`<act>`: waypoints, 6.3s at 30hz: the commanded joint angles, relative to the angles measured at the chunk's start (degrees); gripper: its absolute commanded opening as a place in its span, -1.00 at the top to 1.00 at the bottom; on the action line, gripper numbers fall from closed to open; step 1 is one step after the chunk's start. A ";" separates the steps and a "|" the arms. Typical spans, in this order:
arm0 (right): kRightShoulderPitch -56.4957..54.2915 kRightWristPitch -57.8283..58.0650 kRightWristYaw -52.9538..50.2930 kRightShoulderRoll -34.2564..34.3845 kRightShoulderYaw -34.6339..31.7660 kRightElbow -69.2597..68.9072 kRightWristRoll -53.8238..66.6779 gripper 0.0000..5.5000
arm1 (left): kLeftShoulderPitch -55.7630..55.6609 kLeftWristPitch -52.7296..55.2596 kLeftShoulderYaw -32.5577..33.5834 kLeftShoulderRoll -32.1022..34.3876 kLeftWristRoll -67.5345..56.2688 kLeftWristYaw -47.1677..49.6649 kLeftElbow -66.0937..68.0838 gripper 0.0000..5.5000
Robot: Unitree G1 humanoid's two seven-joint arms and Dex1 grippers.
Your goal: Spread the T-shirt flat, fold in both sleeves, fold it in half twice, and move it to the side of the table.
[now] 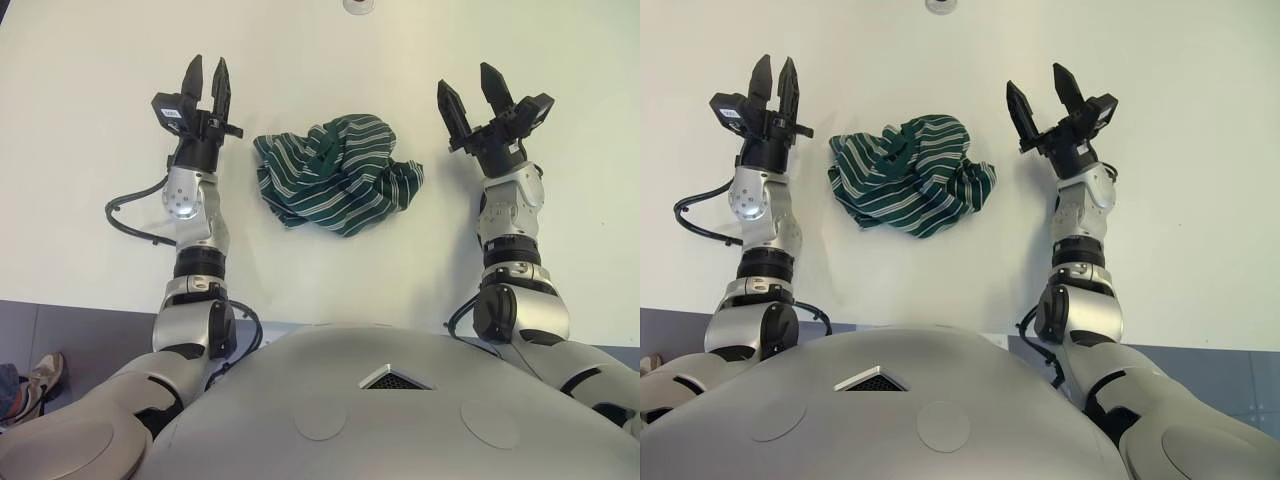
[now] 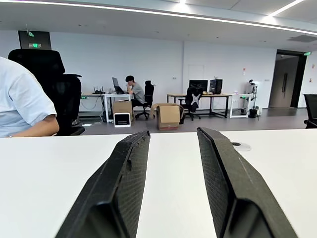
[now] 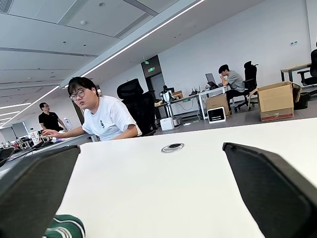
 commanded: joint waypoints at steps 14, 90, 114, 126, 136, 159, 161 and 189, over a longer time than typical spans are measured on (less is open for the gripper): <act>0.14 -0.48 -0.17 0.05 0.35 0.76 -0.80 -0.96 | -0.30 -0.74 -0.52 -0.22 0.77 -0.38 0.69 0.36; -6.51 -14.69 -18.34 -11.22 29.79 -3.09 -36.97 -0.96 | 18.77 -7.51 -21.62 21.09 34.06 -5.44 -15.56 0.36; 18.36 -3.52 7.86 -25.34 31.01 -44.85 -13.87 -0.96 | 14.53 -6.73 -18.39 24.29 26.36 4.52 -12.61 0.36; 16.73 -1.08 0.82 -21.73 28.85 -43.43 -15.34 -0.96 | 28.70 -8.57 -17.39 30.74 -14.04 -19.12 -40.31 0.36; 16.39 -1.70 0.44 -20.87 29.31 -42.23 -16.24 -0.96 | 31.40 -0.18 -19.85 29.10 3.10 -19.69 -45.58 0.36; 16.87 -2.12 0.36 -19.67 30.02 -41.78 -16.55 -0.96 | 26.69 5.42 -21.82 24.89 22.82 -8.63 -43.14 0.55; 16.91 -2.23 0.37 -19.61 30.10 -41.55 -16.64 -0.96 | 26.86 5.58 -20.99 25.33 18.81 -9.57 -44.45 0.67; 15.27 -5.62 -3.32 -19.91 29.40 -35.64 -22.86 -0.96 | 24.36 -1.90 -9.97 27.71 8.10 -12.47 -36.67 0.99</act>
